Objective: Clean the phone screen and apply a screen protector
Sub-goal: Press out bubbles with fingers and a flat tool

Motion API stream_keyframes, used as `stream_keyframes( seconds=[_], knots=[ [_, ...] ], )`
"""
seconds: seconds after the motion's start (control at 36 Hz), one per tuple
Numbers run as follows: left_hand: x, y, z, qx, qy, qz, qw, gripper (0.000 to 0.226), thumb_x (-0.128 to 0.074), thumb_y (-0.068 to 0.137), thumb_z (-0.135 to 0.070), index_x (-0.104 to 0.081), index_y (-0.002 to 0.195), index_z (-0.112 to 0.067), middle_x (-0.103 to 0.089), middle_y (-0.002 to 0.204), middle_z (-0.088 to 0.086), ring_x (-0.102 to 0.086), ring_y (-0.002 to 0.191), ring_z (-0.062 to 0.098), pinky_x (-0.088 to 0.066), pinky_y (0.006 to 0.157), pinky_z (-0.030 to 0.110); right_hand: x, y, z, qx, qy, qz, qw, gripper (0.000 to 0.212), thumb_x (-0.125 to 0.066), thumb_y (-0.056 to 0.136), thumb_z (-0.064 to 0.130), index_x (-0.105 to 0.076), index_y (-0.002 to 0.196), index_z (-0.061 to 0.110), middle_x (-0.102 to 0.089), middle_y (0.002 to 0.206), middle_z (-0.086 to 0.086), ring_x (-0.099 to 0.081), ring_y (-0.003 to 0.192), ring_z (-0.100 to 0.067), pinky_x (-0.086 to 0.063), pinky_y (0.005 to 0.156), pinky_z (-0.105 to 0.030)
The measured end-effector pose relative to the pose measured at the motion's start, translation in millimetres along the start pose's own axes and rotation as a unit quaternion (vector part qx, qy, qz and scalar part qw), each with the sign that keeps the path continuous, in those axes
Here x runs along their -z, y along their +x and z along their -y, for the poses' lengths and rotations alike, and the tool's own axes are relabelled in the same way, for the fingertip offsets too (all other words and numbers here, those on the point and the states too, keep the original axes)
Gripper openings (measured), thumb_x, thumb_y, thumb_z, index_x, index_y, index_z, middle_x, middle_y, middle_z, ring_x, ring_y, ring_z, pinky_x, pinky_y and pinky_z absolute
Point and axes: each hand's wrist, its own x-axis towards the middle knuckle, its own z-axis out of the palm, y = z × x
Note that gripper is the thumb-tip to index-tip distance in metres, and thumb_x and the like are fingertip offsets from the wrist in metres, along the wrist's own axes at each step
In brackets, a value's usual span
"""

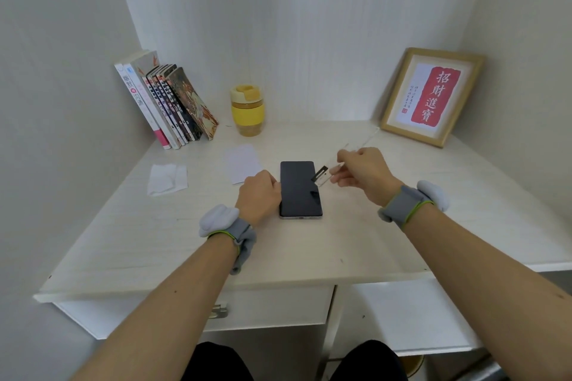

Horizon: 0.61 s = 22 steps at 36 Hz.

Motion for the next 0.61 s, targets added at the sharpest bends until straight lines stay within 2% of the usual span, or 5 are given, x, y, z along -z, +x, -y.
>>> stream_keyframes(
  seconds=[0.06, 0.14, 0.25, 0.36, 0.61],
  knots=[
    [1, 0, 0, 0.001, -0.002, 0.002, 1.000, 0.029, -0.043, 0.097, -0.020, -0.064, 0.105, -0.002, -0.069, 0.104, 0.012, -0.061, 0.101, 0.030, -0.043, 0.080, 0.031, -4, -1, 1, -0.008, 0.045, 0.012, 0.999, 0.012, -0.054, 0.086, 0.003, -0.060, 0.089, -0.006, -0.071, 0.082, -0.025, -0.071, 0.068, -0.036, -0.061, 0.065, -0.036],
    [2, 0, -1, -0.001, -0.006, 0.004, 1.000, 0.029, -0.045, 0.096, -0.021, -0.065, 0.103, -0.001, -0.070, 0.101, 0.014, -0.061, 0.100, 0.031, -0.045, 0.082, 0.033, -12, -3, 2, -0.022, 0.098, 0.027, 0.995, 0.011, -0.054, 0.083, -0.002, -0.060, 0.091, -0.008, -0.071, 0.083, -0.027, -0.072, 0.075, -0.039, -0.061, 0.078, -0.042],
    [2, 1, -2, -0.003, -0.005, 0.004, 1.000, 0.030, -0.048, 0.097, -0.024, -0.065, 0.107, -0.002, -0.070, 0.104, 0.012, -0.062, 0.102, 0.030, -0.048, 0.086, 0.035, -26, 0, 4, -0.038, 0.125, 0.044, 0.990, 0.011, -0.052, 0.085, -0.004, -0.058, 0.094, -0.009, -0.070, 0.080, -0.027, -0.073, 0.076, -0.037, -0.061, 0.078, -0.040],
    [2, 4, 0, -0.003, 0.000, 0.009, 1.000, 0.030, -0.050, 0.096, -0.028, -0.065, 0.111, -0.007, -0.068, 0.112, 0.009, -0.059, 0.109, 0.028, -0.047, 0.092, 0.036, -42, 8, 6, -0.049, 0.133, 0.044, 0.989, 0.015, -0.051, 0.086, -0.005, -0.056, 0.099, -0.011, -0.068, 0.090, -0.032, -0.073, 0.081, -0.041, -0.060, 0.080, -0.043],
    [5, 5, 3, -0.011, -0.019, 0.014, 1.000, 0.026, -0.054, 0.093, -0.026, -0.069, 0.109, -0.010, -0.071, 0.110, 0.009, -0.062, 0.106, 0.028, -0.048, 0.088, 0.033, -63, 13, 6, -0.063, 0.119, 0.056, 0.989, 0.013, -0.051, 0.089, -0.006, -0.057, 0.099, -0.011, -0.068, 0.083, -0.030, -0.072, 0.080, -0.042, -0.060, 0.079, -0.043]
  ],
)
